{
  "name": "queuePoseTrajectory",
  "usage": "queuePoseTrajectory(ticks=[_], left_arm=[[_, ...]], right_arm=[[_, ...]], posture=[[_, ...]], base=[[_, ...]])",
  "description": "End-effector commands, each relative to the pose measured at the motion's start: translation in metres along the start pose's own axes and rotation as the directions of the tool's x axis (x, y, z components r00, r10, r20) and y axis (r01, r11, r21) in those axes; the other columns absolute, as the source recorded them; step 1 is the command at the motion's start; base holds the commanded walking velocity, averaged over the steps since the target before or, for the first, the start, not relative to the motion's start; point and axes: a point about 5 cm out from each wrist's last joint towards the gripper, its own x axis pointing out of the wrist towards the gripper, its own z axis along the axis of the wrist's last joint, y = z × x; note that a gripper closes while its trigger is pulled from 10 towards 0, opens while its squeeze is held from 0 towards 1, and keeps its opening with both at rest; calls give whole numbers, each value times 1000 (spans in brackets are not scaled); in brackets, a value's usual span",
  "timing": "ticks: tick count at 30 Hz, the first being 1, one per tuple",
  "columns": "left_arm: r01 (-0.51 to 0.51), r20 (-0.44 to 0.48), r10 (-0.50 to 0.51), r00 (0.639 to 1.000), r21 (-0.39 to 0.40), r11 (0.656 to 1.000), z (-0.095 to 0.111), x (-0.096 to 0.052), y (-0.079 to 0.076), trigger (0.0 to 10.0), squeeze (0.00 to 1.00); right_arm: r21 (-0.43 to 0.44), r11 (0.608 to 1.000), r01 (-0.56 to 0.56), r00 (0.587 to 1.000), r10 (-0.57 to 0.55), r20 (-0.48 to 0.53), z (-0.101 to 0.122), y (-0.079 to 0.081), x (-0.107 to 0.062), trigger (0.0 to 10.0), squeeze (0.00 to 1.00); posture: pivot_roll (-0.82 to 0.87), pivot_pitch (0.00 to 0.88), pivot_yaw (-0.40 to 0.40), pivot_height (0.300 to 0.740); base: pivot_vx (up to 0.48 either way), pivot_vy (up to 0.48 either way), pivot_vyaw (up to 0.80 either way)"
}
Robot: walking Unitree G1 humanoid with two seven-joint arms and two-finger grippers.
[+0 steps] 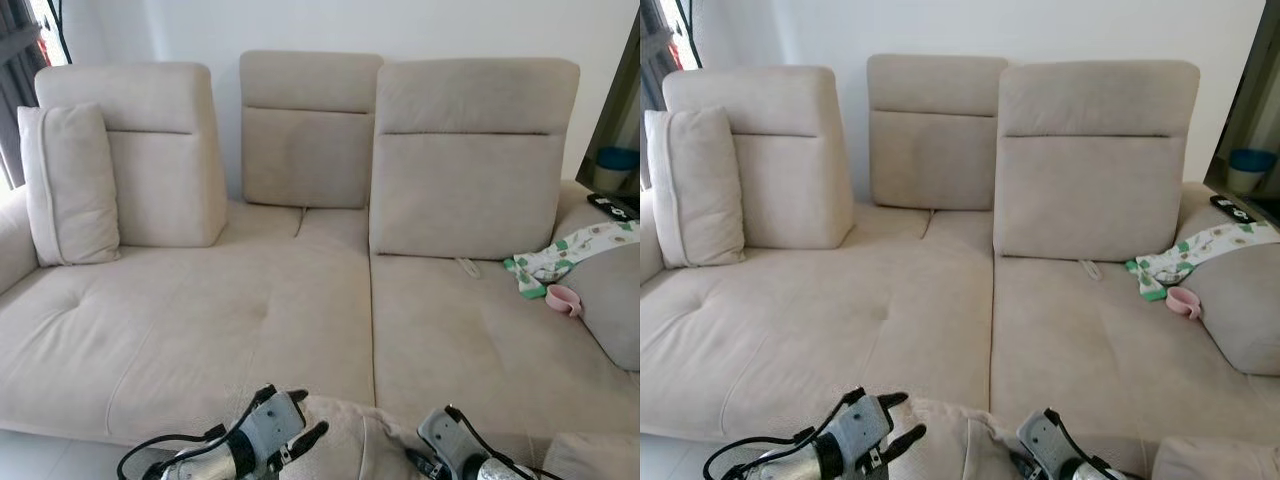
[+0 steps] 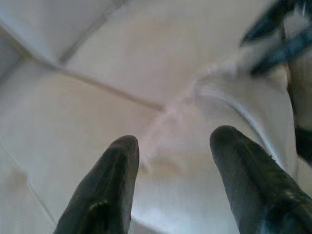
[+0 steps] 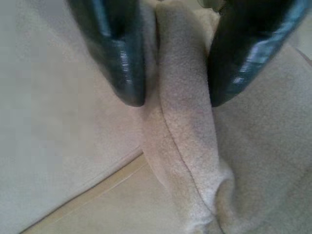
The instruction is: Move the pillow to the sofa from floor
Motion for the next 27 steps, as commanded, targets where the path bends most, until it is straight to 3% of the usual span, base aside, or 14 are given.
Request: queuePoseTrajectory(ticks=[1, 3, 4, 6, 8, 12, 13, 16, 18, 19, 20, 22, 24, 27], left_arm=[[24, -109, -22, 994, 21, 999, -8, 1, 0, 10000, 0], [25, -140, -20, 990, 34, 999, -9, 2, 3, 10000, 0], [30, -176, -21, 984, 49, 998, -9, 4, 7, 10000, 0], [30, -176, -21, 984, 49, 998, -9, 4, 7, 10000, 0], [32, -195, -20, 981, 59, 998, -1, 10, 14, 10000, 0], [37, -191, -24, 981, 66, 997, 6, 14, 17, 10000, 0], [79, -212, -55, 976, 104, 991, 8, 18, 15, 10000, 0], [122, -239, -92, 967, 115, 986, 7, 19, 12, 10000, 0], [237, -322, -189, 928, 116, 965, 1, 16, 1, 10000, 0], [237, -322, -189, 928, 116, 965, 1, 16, 1, 10000, 0], [298, -366, -235, 900, 123, 947, -4, 14, -4, 10000, 0], [333, -393, -260, 882, 128, 934, -6, 12, -7, 10000, 0], [336, -405, -257, 877, 137, 932, -9, 13, -8, 10000, 0], [286, -377, -212, 902, 150, 946, -3, 21, -4, 10000, 0]], right_arm=[[-28, 1000, 0, 1000, -1, -20, -5, 2, -2, 0, 0], [-58, 998, -3, 1000, 3, -11, -4, 3, -2, 0, 0], [-138, 990, -37, 999, 35, -16, -4, 8, -2, 0, 0], [-138, 990, -37, 999, 35, -16, -4, 8, -2, 0, 0], [-269, 956, -119, 993, 114, -33, -8, 23, -3, 0, 0], [-320, 935, -150, 989, 147, -36, -8, 31, -3, 0, 0], [-361, 918, -163, 986, 164, -29, -7, 35, -3, 0, 0], [-379, 910, -168, 985, 172, -22, -5, 37, -3, 0, 0], [-403, 900, -166, 984, 178, -7, -2, 39, -2, 0, 0], [-403, 900, -166, 984, 178, -7, -2, 39, -2, 0, 0], [-410, 898, -161, 984, 177, 1, -1, 39, -2, 0, 0], [-414, 896, -158, 984, 176, 5, 0, 40, -1, 0, 0], [-424, 893, -151, 985, 172, 12, 2, 39, -1, 0, 0], [-436, 888, -146, 985, 173, 23, 4, 40, -1, 0, 0]], posture=[[103, 0, 37, 580], [103, 0, 37, 580], [97, 0, 35, 580], [97, 0, 35, 580], [96, 0, 33, 580], [89, 0, 33, 580], [78, 0, 34, 580], [74, 0, 35, 580], [66, 0, 37, 580], [66, 0, 37, 580], [65, 0, 39, 580], [65, 0, 39, 580], [58, 0, 44, 580], [57, 0, 41, 580]], base=[[0, 0, 0], [0, 0, 0], [0, 0, 0], [0, 0, 0], [0, 0, 0], [0, 0, 0], [0, 0, 0], [0, 0, 0], [0, 0, 0], [0, 0, 0], [0, 0, 0], [0, 0, 0], [0, 0, 0], [0, 0, 0]])
